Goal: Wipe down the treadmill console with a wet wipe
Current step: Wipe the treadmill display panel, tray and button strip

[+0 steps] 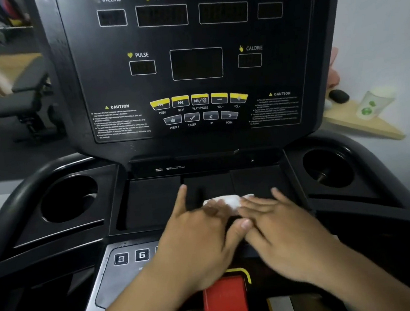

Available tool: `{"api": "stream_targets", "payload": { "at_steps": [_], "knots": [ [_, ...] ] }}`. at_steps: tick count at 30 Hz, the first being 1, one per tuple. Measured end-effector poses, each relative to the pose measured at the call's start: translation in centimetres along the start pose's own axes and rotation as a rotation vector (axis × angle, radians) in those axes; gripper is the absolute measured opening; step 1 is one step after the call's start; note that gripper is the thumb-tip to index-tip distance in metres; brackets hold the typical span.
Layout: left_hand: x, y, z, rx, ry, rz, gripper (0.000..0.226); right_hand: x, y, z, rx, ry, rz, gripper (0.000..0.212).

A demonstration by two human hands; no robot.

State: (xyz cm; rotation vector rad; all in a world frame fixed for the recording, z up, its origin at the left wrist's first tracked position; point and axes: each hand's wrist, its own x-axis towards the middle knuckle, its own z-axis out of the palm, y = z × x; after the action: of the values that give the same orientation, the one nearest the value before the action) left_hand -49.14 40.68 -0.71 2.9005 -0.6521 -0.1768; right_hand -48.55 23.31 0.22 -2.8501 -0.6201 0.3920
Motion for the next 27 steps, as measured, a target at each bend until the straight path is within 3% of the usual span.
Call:
{"api": "stream_targets", "payload": {
  "at_steps": [5,7,11,13,21,25,27],
  "knots": [
    [-3.1,-3.2,-0.8,0.063,0.022,-0.123,0.112,1.7,-3.4,0.7,0.061,-0.06,-0.074,0.07],
    [-3.0,-3.5,-0.8,0.028,0.031,-0.119,0.109,1.7,-3.8,0.3,0.041,-0.046,-0.072,0.066],
    [-2.5,-2.3,0.3,-0.163,0.041,-0.053,0.078,1.2,-3.7,-0.3,-0.068,-0.028,-0.026,0.054],
    [-3.1,-2.7,0.6,-0.153,0.057,-0.063,0.082,1.4,-4.2,-0.2,-0.097,-0.064,-0.026,0.063],
    [-7.2,-8.8,-1.7,-0.001,0.055,-0.22,0.096,6.5,-10.4,1.2,0.012,-0.192,-0.196,0.055],
    [-4.2,-10.0,-0.6,0.001,0.041,-0.243,0.113,8.4,-9.4,1.6,-0.046,-0.127,-0.136,0.055],
    [-2.7,-10.3,0.1,0.01,0.055,-0.279,0.106,8.9,-8.9,1.3,-0.056,-0.098,-0.092,0.055]
  ]
}}
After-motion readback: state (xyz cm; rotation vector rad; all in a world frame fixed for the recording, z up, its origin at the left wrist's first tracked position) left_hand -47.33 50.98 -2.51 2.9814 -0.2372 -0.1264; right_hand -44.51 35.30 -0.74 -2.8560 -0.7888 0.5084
